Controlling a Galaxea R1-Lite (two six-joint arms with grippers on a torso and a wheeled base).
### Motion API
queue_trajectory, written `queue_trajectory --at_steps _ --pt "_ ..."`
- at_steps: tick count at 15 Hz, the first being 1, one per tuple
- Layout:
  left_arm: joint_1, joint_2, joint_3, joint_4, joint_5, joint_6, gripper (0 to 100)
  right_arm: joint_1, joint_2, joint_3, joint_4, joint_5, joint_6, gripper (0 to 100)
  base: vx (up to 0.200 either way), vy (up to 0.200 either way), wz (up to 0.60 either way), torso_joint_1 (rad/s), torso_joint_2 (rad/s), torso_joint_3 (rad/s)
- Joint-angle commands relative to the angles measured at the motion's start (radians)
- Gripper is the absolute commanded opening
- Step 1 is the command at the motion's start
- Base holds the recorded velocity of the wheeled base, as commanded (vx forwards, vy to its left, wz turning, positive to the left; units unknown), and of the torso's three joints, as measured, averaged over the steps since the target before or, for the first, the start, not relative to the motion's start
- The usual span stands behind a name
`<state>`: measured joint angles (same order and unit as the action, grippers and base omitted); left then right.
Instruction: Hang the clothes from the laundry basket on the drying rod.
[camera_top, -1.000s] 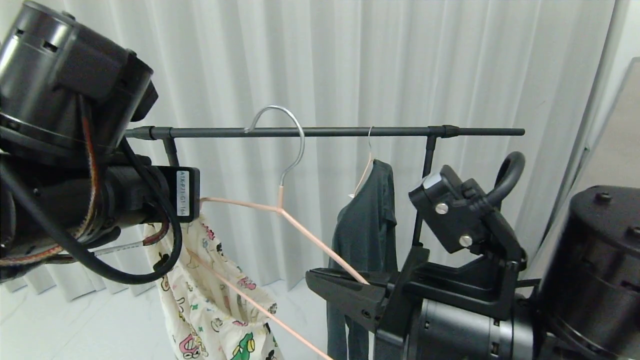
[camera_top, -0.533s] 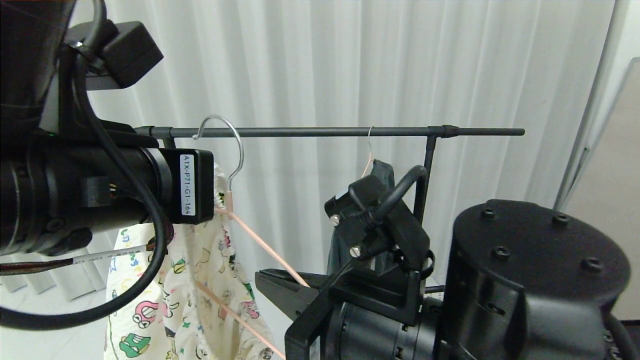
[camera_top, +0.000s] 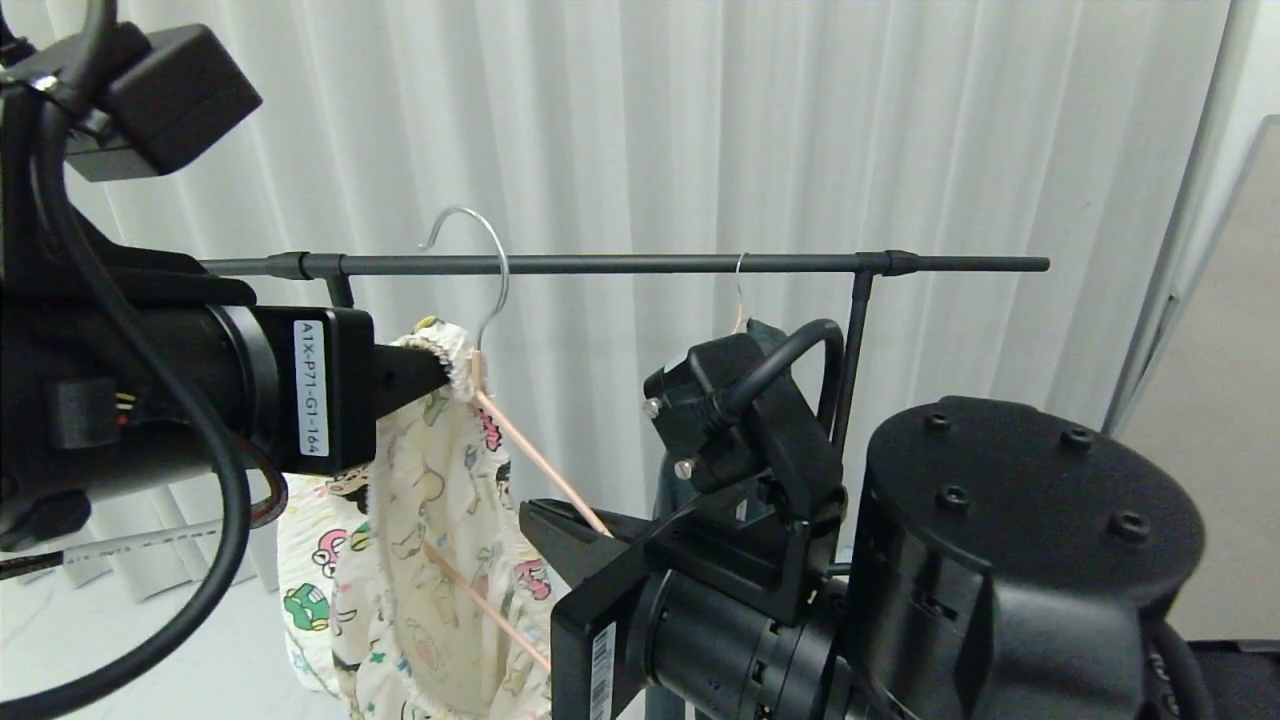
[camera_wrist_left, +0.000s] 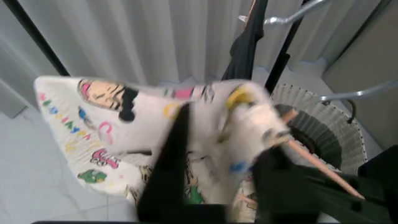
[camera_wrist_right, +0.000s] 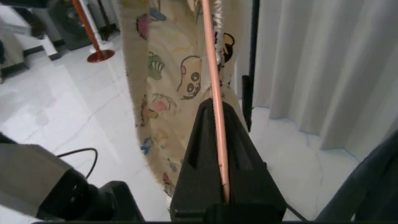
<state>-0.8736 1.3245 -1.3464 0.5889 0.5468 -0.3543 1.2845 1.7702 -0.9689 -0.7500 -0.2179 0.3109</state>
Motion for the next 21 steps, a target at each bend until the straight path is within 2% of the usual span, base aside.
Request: queue_trajectory --at_steps 1,5,10,11,12,13,14,15,16,18,21 --pt "-0.001 -0.018 0.003 0.0 -0.001 0.0 100 -0.002 -0.023 0.003 -0.002 -0.003 -0.001 0 0.0 0.0 0.0 0.0 0.0 0.0" --pt "-0.038 -0.06 0.029 0.0 -0.005 0.001 100 -0.011 -0.054 0.009 -0.002 -0.094 -0.027 0 0.0 0.0 0.0 0.0 0.0 0.0" --pt "-0.137 -0.125 0.136 0.0 -0.013 0.009 100 -0.063 -0.095 0.021 -0.002 -0.104 -0.096 0 0.0 0.0 0.0 0.0 0.0 0.0" --pt "-0.137 -0.149 0.171 0.0 -0.013 0.04 100 -0.071 -0.11 0.036 -0.002 -0.1 -0.111 0 0.0 0.0 0.0 0.0 0.0 0.0" --pt "-0.128 -0.192 0.204 0.0 -0.015 0.116 100 -0.071 -0.127 0.067 -0.002 -0.094 -0.125 0 0.0 0.0 0.0 0.0 0.0 0.0" --pt "-0.122 -0.237 0.222 0.0 -0.038 0.244 100 -0.068 -0.149 0.115 -0.002 -0.081 -0.134 0 0.0 0.0 0.0 0.0 0.0 0.0" --pt "-0.107 -0.281 0.242 0.0 -0.097 0.359 100 -0.065 -0.179 0.156 -0.002 -0.052 -0.147 0 0.0 0.0 0.0 0.0 0.0 0.0" --pt "-0.071 -0.314 0.259 0.0 -0.166 0.432 100 -0.062 -0.21 0.199 -0.002 -0.024 -0.156 0 0.0 0.0 0.0 0.0 0.0 0.0" --pt "0.002 -0.344 0.282 -0.001 -0.255 0.509 100 -0.06 -0.261 0.256 -0.002 0.029 -0.176 0 0.0 0.0 0.0 0.0 0.0 0.0" --pt "0.071 -0.384 0.314 -0.017 -0.426 0.583 100 -0.054 -0.341 0.346 -0.002 0.114 -0.207 0 0.0 0.0 0.0 0.0 0.0 0.0" --pt "0.073 -0.396 0.417 -0.081 -0.599 0.687 100 0.036 -0.379 0.431 -0.002 0.147 -0.21 0 0.0 0.0 0.0 0.0 0.0 0.0"
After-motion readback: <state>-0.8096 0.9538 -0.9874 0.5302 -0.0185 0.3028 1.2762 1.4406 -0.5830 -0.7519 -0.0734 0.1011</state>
